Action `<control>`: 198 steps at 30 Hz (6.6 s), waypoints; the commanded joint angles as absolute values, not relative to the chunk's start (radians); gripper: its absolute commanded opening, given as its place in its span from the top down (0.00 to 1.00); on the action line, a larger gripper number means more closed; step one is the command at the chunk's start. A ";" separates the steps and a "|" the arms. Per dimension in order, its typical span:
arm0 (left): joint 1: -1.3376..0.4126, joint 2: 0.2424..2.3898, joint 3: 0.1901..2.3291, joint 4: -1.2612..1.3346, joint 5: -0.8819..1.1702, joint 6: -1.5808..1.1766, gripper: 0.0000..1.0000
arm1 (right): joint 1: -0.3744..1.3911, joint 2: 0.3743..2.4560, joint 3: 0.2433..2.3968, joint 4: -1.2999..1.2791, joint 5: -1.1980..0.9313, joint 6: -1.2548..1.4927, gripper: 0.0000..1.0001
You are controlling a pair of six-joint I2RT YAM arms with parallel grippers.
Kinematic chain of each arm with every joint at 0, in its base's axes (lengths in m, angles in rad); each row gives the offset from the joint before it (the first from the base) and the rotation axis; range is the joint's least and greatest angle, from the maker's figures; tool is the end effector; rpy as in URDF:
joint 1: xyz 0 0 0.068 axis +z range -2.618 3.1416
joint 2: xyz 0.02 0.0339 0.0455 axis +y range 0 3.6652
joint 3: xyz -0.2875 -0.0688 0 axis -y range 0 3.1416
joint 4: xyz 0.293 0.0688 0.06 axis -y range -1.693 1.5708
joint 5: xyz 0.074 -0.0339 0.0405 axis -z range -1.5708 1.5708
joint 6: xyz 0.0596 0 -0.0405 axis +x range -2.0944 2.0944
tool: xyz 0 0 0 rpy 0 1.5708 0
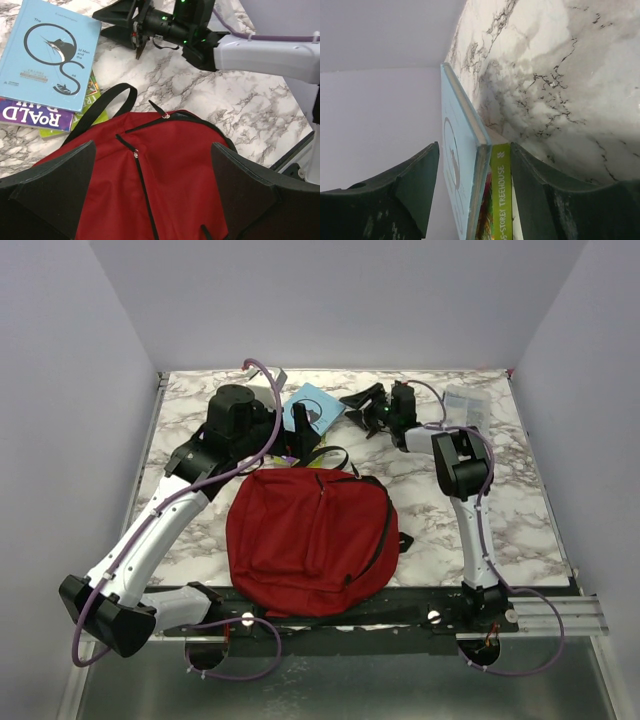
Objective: Pack the student bag
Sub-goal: Pick up the book from the center of the board, then place the book in the student bag.
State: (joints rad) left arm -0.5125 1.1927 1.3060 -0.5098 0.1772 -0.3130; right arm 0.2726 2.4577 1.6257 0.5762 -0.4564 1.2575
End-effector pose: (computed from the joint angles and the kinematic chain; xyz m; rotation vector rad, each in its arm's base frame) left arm 0.2742 -0.1664 0.4222 0.3211 2.0048 -0.7059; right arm 0.5783 0.1890 0.0867 0.6425 1.9716 1.4334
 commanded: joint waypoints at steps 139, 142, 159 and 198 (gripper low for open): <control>-0.463 1.433 1.305 -0.285 1.019 -0.527 1.00 | 0.106 1.247 0.409 1.781 -1.252 1.885 0.99; -0.463 1.410 1.302 -0.348 0.870 -0.493 0.73 | 0.106 1.206 0.381 1.689 -1.226 1.822 0.99; -0.574 1.215 1.199 -0.366 0.324 -0.435 0.10 | 0.104 0.732 0.799 -0.538 -0.270 0.660 0.99; -1.002 1.523 1.244 -0.404 -0.039 -0.543 1.00 | 0.115 0.656 1.052 -0.926 -0.494 0.560 0.99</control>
State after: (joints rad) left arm -0.9974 1.6310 1.2175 -0.3622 0.0788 -0.5766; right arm 0.1047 0.6395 0.9771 -0.9188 -0.3126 0.5495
